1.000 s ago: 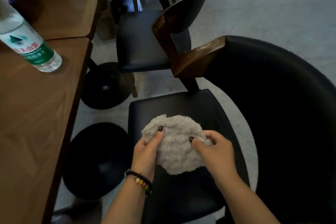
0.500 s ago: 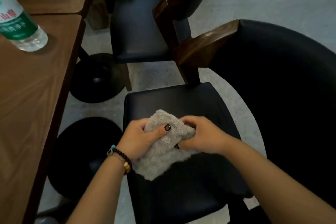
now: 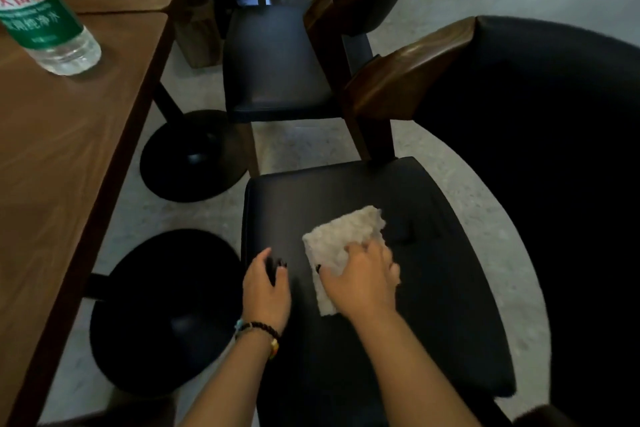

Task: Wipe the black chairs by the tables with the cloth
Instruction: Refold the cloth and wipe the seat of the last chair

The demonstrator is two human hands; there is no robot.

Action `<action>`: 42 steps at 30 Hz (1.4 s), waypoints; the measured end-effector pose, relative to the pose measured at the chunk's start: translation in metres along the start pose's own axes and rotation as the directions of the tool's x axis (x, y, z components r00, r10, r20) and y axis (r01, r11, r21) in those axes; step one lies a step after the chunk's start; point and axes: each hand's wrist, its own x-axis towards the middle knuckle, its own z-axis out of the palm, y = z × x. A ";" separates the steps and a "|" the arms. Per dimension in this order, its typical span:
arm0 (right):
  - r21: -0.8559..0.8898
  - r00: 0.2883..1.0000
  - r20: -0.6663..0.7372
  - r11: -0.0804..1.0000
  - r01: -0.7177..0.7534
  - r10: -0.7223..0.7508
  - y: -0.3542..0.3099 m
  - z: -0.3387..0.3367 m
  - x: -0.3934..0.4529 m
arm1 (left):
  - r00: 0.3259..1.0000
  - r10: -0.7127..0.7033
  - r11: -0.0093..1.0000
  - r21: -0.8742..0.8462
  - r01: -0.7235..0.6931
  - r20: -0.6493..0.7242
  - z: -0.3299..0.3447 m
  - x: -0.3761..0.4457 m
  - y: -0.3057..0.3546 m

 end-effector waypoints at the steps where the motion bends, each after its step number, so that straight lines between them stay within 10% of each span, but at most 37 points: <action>1: 0.060 0.999 -0.036 0.998 0.035 -0.033 0.004 0.016 0.003 | 0.999 0.020 0.992 0.128 -0.023 0.026 0.008 0.006 -0.012; 5: 0.098 0.988 -0.015 0.983 0.153 -0.153 0.021 0.068 0.026 | 0.989 0.150 0.823 0.553 -0.131 0.010 0.036 0.007 -0.050; 21: -0.022 0.877 -0.410 0.964 0.267 -0.252 0.045 0.112 0.070 | 0.948 0.284 0.824 0.543 -0.164 -0.145 0.047 0.010 -0.063; 26: 0.255 0.706 -0.707 0.922 0.290 -0.027 0.060 0.089 0.066 | 0.936 0.321 0.809 0.556 -0.191 -0.145 0.045 0.014 -0.068; 29: 0.258 0.607 -0.776 0.965 0.053 0.174 0.092 0.056 0.077 | 0.924 0.350 0.805 0.554 -0.214 -0.151 0.045 0.015 -0.067; 34: 0.198 0.792 -0.398 0.886 -0.419 0.463 0.124 0.045 0.103 | 0.890 0.454 0.722 0.606 -0.335 -0.049 0.031 0.029 -0.075; 42: 0.098 0.819 -0.556 0.990 -0.101 0.139 0.125 0.050 0.106 | 0.885 0.464 0.780 0.496 -0.383 -0.046 0.024 0.028 -0.081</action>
